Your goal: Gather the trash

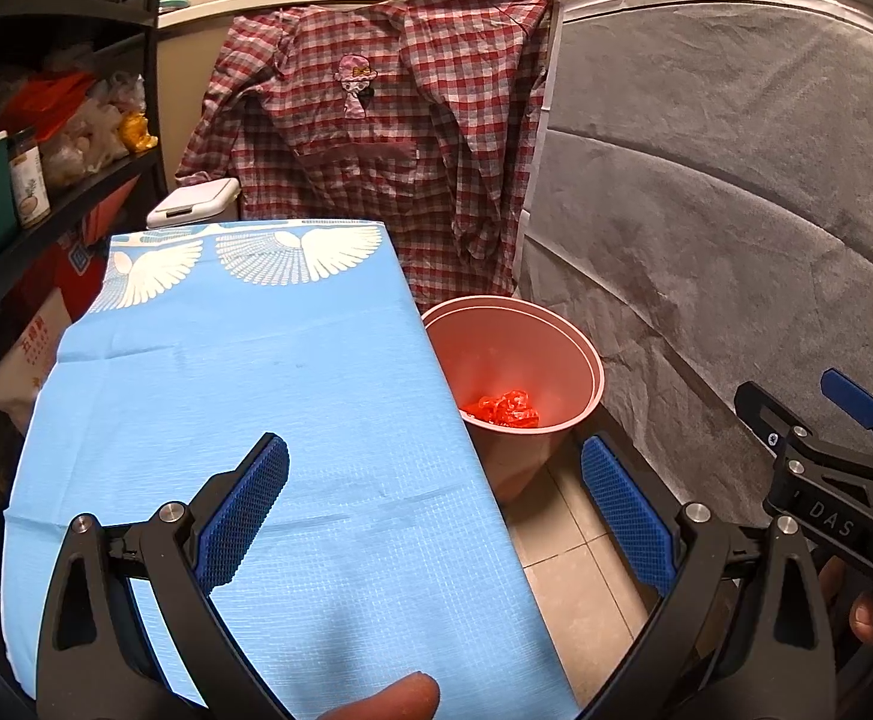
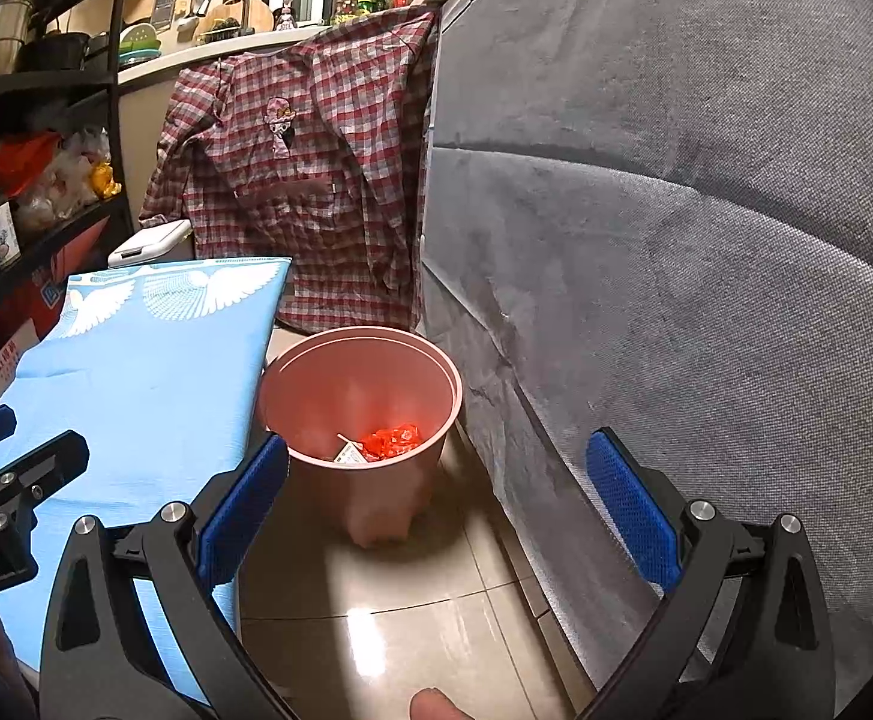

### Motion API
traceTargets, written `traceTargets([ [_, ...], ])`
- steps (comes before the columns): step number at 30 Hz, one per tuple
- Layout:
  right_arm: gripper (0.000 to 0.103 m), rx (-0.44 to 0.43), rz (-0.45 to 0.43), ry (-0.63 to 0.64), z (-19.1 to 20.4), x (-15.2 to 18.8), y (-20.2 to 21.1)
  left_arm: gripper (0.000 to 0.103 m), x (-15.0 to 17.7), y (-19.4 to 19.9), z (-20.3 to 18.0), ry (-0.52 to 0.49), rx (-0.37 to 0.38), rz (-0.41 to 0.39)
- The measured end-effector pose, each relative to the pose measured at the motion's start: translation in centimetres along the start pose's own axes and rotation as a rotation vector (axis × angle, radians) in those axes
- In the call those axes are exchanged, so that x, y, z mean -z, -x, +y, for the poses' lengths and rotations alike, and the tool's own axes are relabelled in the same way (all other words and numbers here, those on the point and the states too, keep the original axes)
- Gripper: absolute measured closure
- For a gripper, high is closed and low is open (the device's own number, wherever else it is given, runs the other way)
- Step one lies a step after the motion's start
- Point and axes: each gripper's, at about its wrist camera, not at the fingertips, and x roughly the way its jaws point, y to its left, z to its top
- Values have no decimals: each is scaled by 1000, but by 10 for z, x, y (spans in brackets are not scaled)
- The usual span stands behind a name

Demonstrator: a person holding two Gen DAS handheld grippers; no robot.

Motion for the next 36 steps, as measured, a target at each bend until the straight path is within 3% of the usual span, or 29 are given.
traceTargets([
  [36,5,-2,0,2,-2,-1,-2,8,1,-1,-3,-10,2,-4],
])
